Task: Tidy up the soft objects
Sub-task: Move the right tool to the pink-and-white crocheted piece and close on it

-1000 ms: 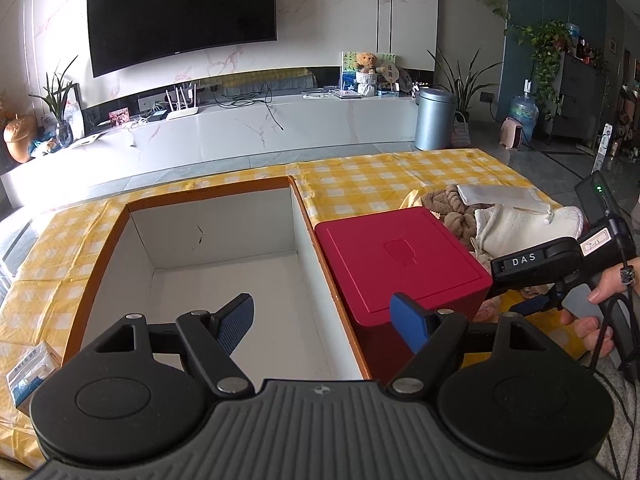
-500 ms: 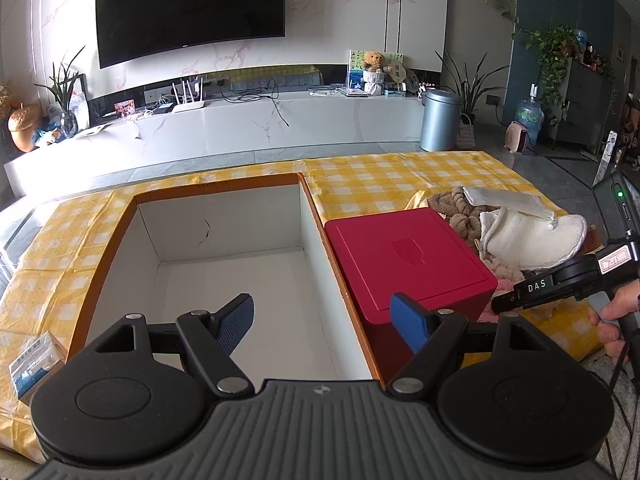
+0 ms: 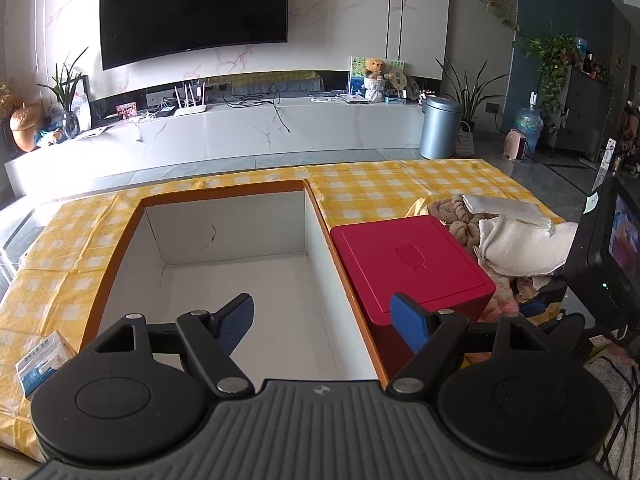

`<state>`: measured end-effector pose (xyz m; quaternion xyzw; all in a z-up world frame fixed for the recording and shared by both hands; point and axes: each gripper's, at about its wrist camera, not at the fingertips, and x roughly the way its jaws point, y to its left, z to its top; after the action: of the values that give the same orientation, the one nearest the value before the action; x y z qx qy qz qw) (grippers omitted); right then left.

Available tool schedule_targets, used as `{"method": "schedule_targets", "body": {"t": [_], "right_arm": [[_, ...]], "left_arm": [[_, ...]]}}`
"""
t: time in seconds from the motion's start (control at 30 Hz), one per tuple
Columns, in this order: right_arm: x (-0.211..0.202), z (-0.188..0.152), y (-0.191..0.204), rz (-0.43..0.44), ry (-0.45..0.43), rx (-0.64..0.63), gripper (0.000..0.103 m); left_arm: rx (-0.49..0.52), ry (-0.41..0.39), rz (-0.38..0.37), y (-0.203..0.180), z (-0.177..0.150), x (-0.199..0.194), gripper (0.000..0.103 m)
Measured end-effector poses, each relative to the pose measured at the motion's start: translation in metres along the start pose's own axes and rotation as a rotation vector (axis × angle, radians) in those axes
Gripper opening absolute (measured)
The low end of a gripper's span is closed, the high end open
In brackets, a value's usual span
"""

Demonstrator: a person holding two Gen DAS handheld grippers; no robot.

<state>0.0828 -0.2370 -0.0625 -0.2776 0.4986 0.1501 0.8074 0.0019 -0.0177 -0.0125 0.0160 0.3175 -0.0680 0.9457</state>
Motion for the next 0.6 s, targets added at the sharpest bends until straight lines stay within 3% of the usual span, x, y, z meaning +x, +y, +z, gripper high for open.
{"method": "schedule_targets", "body": {"t": [0.07, 0.2, 0.3, 0.4, 0.6], "right_arm": [[0.002, 0.000, -0.002, 0.009, -0.076, 0.024, 0.028], [0.016, 0.002, -0.010, 0.014, -0.048, 0.076, 0.028], [0.010, 0.001, -0.014, 0.034, -0.076, 0.115, 0.026], [-0.002, -0.004, -0.015, -0.007, -0.107, 0.142, 0.026], [-0.047, -0.014, -0.054, -0.080, -0.242, 0.413, 0.026]], "left_arm": [[-0.008, 0.010, 0.000, 0.002, 0.000, 0.003, 0.092], [-0.017, 0.027, 0.002, 0.005, -0.002, 0.009, 0.092], [-0.010, 0.028, 0.001, 0.003, -0.003, 0.009, 0.092], [0.002, 0.020, -0.007, 0.000, -0.003, 0.005, 0.092], [0.045, 0.028, -0.050, -0.014, 0.003, 0.002, 0.092]]}}
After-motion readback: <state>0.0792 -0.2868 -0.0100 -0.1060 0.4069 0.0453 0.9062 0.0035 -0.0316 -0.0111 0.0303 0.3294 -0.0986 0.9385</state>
